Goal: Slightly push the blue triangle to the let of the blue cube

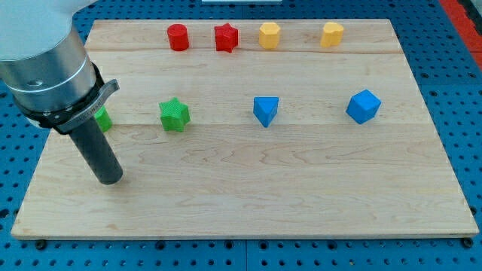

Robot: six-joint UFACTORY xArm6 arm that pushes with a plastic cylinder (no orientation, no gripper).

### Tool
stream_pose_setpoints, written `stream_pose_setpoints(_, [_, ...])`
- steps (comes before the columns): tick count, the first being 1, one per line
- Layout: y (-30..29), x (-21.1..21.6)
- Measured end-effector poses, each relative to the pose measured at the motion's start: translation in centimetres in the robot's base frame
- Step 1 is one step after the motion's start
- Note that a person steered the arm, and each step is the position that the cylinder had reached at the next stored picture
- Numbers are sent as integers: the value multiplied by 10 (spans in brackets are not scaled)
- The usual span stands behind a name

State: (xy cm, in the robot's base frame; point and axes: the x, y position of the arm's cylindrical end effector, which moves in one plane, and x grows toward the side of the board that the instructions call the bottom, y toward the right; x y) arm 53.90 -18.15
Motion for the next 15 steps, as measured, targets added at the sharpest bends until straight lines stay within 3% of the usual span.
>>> stream_pose_setpoints(2, [-1, -1])
stream_pose_setpoints(4, [-95, -7])
stream_pose_setpoints(6, [-113, -73])
stream_pose_setpoints(7, [-87, -86])
stream_pose_setpoints(8, [-10, -90])
stream_pose_setpoints(12, [194, -117])
stream_pose_setpoints(15, [300, -155])
